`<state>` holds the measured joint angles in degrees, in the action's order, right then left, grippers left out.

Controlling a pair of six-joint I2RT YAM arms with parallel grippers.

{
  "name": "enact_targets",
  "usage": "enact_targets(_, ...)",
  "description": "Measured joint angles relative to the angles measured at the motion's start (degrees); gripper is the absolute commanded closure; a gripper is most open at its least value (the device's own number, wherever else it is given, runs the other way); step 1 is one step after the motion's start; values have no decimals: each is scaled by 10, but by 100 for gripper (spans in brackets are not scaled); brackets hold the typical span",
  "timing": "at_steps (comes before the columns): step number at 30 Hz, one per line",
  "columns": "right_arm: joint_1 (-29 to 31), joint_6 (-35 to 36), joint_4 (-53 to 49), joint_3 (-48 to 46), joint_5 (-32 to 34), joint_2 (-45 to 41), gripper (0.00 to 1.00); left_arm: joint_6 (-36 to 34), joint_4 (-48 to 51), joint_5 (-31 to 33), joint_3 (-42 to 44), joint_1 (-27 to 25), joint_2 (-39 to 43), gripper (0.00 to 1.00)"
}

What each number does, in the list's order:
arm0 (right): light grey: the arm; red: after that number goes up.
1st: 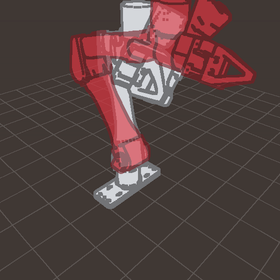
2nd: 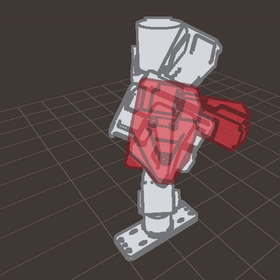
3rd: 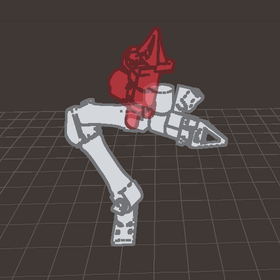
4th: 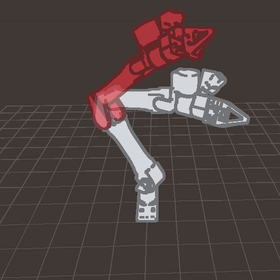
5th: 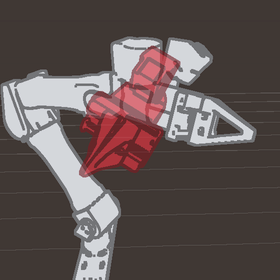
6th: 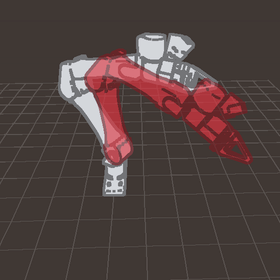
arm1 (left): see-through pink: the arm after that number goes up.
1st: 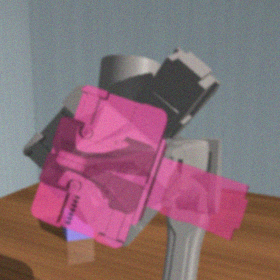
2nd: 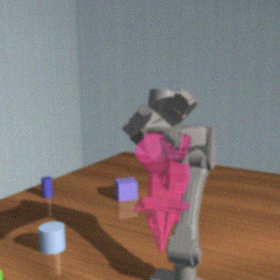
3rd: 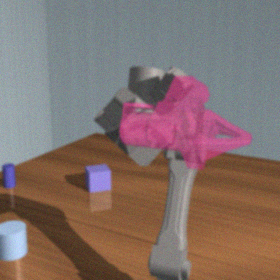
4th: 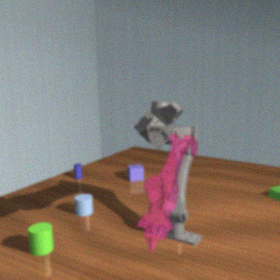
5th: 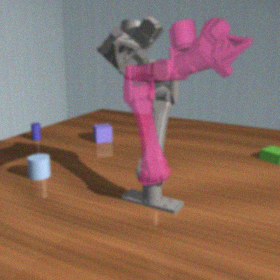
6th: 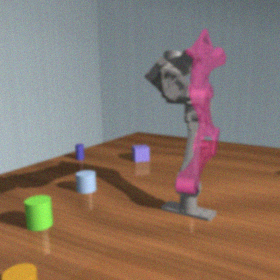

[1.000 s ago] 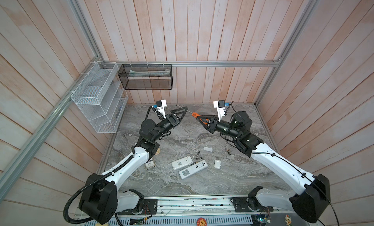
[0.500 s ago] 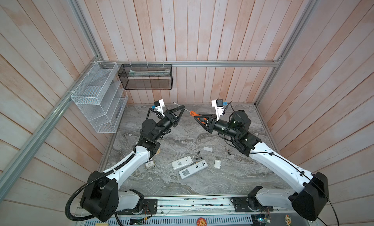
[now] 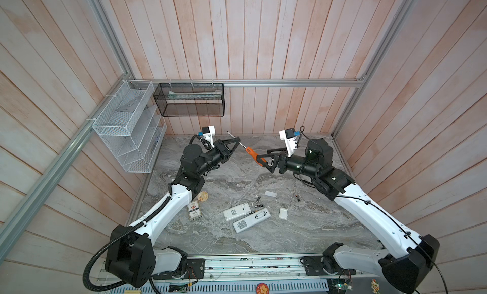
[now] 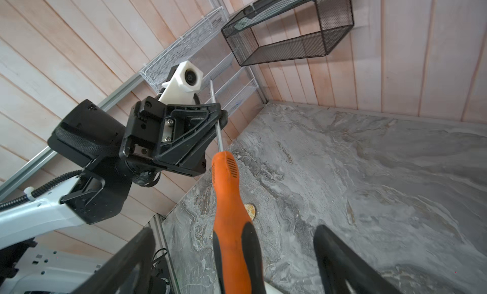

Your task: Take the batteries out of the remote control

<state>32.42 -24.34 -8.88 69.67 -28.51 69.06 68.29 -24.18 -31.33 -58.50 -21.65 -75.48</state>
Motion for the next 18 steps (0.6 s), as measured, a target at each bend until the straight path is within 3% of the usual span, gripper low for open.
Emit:
enact_targets(5,-14,54,-115,63,-56,18,2,-91,123,-63,-75,6,-14,100)
enact_targets(12,11,98,-190,85,-107,73,9,-194,255,-110,-141,5,-24,100)
enact_targets(18,38,112,-195,86,-132,100,33,-227,299,-122,-149,5,-24,100)
